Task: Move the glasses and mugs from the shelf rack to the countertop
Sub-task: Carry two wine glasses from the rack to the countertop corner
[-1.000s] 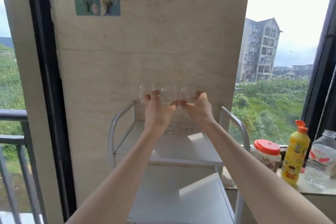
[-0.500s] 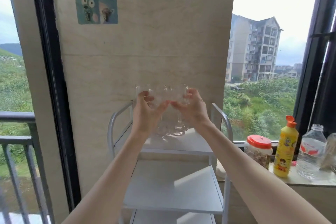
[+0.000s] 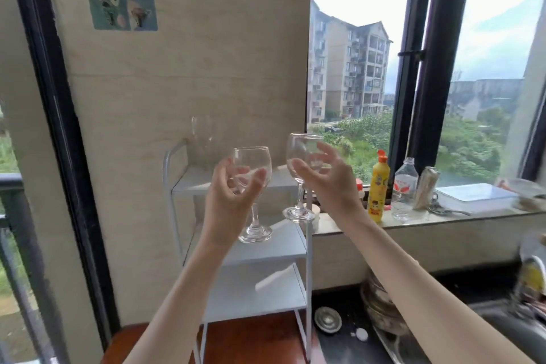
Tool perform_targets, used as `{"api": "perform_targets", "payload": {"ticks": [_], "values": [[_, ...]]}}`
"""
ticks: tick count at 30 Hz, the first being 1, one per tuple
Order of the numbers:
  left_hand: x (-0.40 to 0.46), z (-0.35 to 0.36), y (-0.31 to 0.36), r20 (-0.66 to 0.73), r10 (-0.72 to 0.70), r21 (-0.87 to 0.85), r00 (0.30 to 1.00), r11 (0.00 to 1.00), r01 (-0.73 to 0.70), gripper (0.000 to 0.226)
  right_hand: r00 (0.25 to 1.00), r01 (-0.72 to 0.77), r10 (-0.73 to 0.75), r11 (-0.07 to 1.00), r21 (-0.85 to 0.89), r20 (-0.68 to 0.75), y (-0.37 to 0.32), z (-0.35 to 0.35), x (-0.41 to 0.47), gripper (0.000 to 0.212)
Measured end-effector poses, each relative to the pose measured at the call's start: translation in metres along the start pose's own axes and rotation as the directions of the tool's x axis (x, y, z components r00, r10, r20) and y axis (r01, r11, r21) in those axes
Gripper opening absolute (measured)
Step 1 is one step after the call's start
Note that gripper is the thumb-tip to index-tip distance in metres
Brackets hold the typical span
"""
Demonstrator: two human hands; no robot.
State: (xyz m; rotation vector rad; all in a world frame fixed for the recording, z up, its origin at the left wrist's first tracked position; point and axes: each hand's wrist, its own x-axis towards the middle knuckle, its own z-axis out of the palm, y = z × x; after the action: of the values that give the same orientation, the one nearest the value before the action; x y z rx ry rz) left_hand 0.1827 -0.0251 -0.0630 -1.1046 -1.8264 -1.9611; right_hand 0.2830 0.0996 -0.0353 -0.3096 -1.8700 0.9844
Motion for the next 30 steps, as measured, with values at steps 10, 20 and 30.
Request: {"api": "perform_targets", "payload": {"ticks": [10, 20, 30], "values": [[-0.11, 0.079, 0.063, 0.301, 0.001, -0.099, 0.954, 0.995, 0.031, 0.07, 0.958, -0.196, 0.16, 0.971, -0.137, -0.238, 0.003, -0.155, -0.116, 0.056], [-0.252, 0.225, 0.184, 0.599, 0.099, -0.295, 0.794, 0.95, 0.105, 0.073, 0.836, -0.378, 0.203, 0.886, -0.268, -0.509, -0.025, -0.379, -0.264, 0.035], [-0.434, 0.39, 0.309, 0.773, 0.148, -0.389, 0.617, 0.879, 0.277, 0.043, 0.694, -0.59, 0.273, 0.747, -0.308, -0.666, -0.059, -0.606, -0.421, 0.057]]}}
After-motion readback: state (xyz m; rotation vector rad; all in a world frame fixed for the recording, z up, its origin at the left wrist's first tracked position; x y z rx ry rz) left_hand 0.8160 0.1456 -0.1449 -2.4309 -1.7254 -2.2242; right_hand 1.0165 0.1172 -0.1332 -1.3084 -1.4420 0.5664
